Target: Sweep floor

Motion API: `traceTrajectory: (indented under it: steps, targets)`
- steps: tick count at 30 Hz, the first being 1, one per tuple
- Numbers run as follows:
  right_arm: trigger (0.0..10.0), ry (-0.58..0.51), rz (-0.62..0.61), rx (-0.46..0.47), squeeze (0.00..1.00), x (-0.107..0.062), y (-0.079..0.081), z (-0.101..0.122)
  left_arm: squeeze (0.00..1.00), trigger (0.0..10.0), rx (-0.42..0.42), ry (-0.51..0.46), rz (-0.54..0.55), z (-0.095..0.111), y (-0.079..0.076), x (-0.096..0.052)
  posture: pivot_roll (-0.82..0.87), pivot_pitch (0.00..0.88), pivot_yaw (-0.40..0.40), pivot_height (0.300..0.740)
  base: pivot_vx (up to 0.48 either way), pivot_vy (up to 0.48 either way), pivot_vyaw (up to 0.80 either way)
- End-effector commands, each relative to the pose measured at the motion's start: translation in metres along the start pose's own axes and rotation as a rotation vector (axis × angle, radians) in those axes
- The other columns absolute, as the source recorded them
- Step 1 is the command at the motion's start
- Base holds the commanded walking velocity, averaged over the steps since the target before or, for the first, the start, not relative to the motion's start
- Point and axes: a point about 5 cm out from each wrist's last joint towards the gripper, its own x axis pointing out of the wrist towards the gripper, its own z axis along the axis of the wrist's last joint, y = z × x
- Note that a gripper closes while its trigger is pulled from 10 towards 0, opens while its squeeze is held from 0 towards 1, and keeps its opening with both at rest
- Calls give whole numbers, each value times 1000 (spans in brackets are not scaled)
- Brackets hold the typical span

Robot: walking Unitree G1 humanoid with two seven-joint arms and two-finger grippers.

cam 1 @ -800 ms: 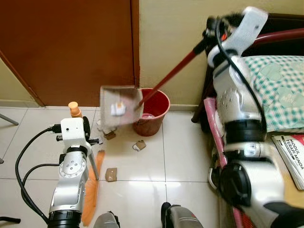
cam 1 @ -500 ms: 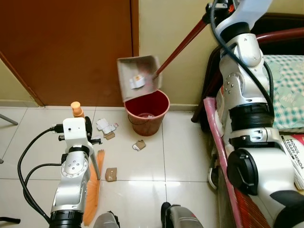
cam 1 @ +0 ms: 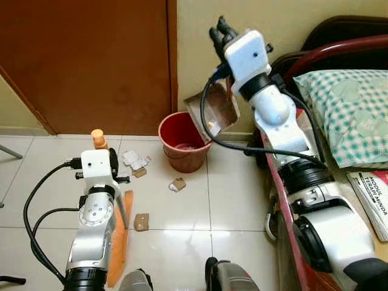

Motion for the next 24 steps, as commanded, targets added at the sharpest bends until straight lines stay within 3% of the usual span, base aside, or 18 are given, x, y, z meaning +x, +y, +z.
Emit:
traceTrajectory:
  steps: [1, 4, 11, 15, 17, 18, 19, 21, 24]
  targets:
    - [10000, -109, 13, -70, 0, 5, -3, 18, 0, 10000, -18, 55, -10, -10, -3, -2, -24, 142, -49, 740, 0, 0, 0]
    - [10000, -156, -5, -98, 0, 7, -10, 26, 0, 10000, -17, 56, -12, -10, -3, -1, -24, 140, -47, 740, 0, 0, 0]
    - [10000, -219, -117, -16, 0, 14, -30, 44, 0, 10000, -19, 52, -16, -8, -6, 1, -24, 135, -46, 740, 0, 0, 0]
    - [10000, -252, -208, 134, 0, 19, -42, 57, 0, 10000, -19, 47, -12, -8, -5, 2, -22, 131, -48, 740, 0, 0, 0]
    - [10000, -232, -254, 268, 0, 20, -45, 57, 0, 10000, -15, 44, -6, -7, -4, 2, -22, 131, -48, 740, 0, 0, 0]
    - [10000, -215, -276, 352, 0, 19, -46, 55, 0, 10000, -11, 42, -1, -7, -2, 2, -22, 129, -49, 740, 0, 0, 0]
    - [10000, -215, -276, 352, 0, 19, -46, 55, 0, 10000, -11, 42, -1, -7, -2, 2, -22, 129, -49, 740, 0, 0, 0]
    - [10000, -162, -301, 468, 0, 15, -42, 45, 0, 10000, -8, 40, 3, -7, 0, 2, -22, 129, -49, 740, 0, 0, 0]
    - [10000, -104, -331, 564, 0, 6, -37, 34, 0, 10000, -3, 43, 6, -8, 3, 1, -24, 129, -51, 740, 0, 0, 0]
